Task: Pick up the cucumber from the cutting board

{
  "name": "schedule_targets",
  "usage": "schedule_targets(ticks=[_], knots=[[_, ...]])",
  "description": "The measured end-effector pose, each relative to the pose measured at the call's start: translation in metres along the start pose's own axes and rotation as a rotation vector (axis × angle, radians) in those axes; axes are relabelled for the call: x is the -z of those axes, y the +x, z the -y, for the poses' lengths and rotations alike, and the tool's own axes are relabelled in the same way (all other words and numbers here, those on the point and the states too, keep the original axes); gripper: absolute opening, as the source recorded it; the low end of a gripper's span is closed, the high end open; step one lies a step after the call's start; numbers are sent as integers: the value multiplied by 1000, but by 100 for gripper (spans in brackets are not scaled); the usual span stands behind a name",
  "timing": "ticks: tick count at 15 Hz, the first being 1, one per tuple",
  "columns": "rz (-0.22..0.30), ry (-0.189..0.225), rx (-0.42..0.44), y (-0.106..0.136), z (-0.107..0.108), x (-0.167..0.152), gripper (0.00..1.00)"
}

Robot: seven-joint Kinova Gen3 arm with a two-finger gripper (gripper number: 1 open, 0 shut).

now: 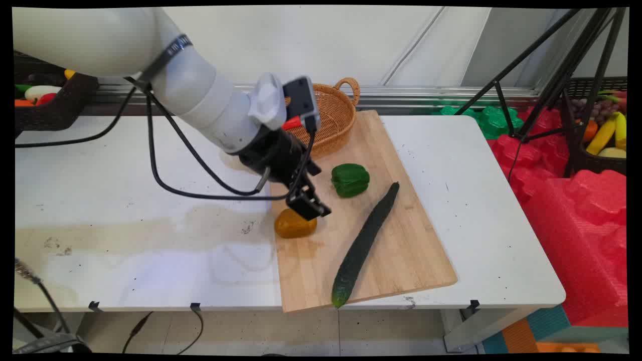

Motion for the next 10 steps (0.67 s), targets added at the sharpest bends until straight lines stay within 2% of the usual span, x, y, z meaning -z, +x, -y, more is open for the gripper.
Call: schedule_targets(ticks=[4, 7, 10], knots=[[-93, 17, 95, 14, -7, 13, 100], [-111, 29, 144, 21, -9, 10, 100], [-98, 42, 189, 32, -12, -7, 100]])
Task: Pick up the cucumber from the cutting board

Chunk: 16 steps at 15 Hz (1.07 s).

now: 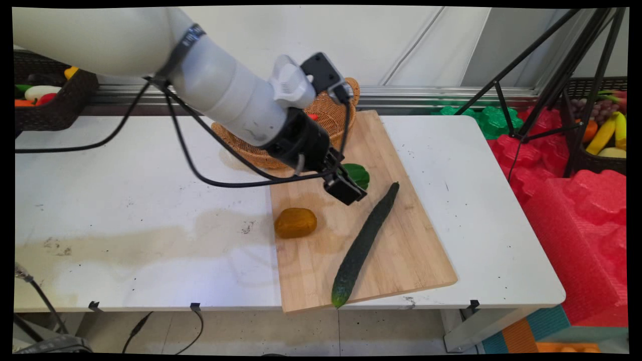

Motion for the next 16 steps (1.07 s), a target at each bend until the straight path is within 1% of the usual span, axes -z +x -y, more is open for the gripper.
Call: schedule_targets(ticks=[3, 7, 9, 11, 16], knots=[[22, 10, 31, 3, -3, -17, 100], [76, 0, 70, 3, -13, -53, 100], [108, -4, 86, 1, -18, -72, 100], [131, -4, 98, -3, -22, -85, 100], [192, 5, 123, -14, -32, -120, 100]])
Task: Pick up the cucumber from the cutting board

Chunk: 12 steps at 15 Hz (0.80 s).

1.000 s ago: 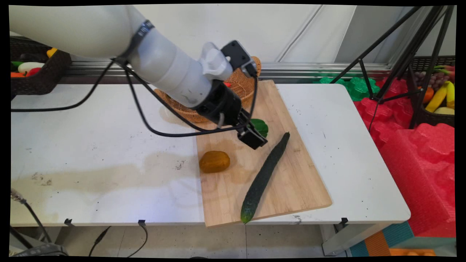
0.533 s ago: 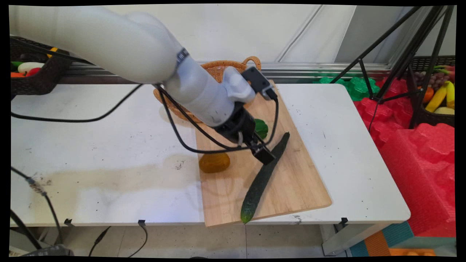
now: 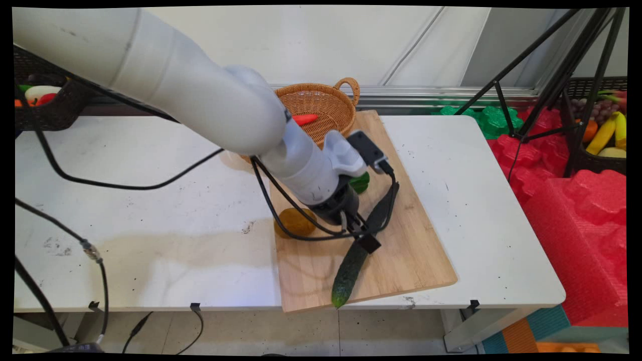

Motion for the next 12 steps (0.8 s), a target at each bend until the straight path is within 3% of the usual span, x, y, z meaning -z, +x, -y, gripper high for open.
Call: schedule_targets(ticks=[11, 12], knots=[[53, 19, 15, -13, -19, -39, 100], [54, 21, 17, -15, -20, -41, 0]])
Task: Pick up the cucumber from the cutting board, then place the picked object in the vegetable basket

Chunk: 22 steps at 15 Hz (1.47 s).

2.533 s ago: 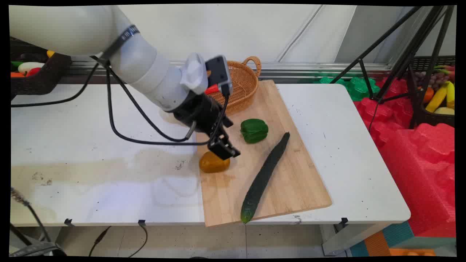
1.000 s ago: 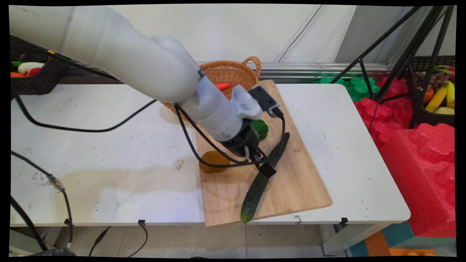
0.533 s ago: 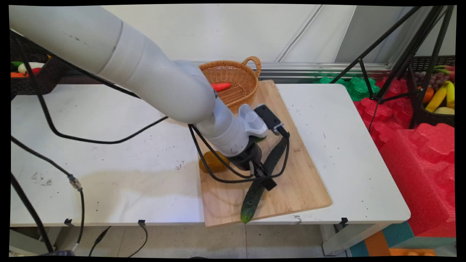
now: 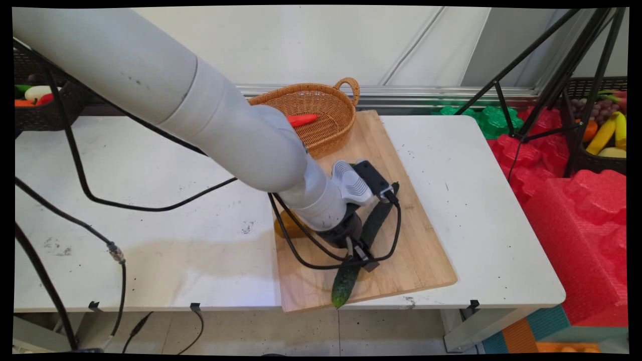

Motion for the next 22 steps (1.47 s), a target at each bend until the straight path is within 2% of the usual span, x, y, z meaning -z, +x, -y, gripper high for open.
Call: schedule_targets(ticks=[8, 15, 22], knots=[[-28, 26, 11, -3, -6, 6, 0], [-88, 49, -6, 5, -9, 47, 0], [-207, 101, -10, 32, 7, 112, 0]])
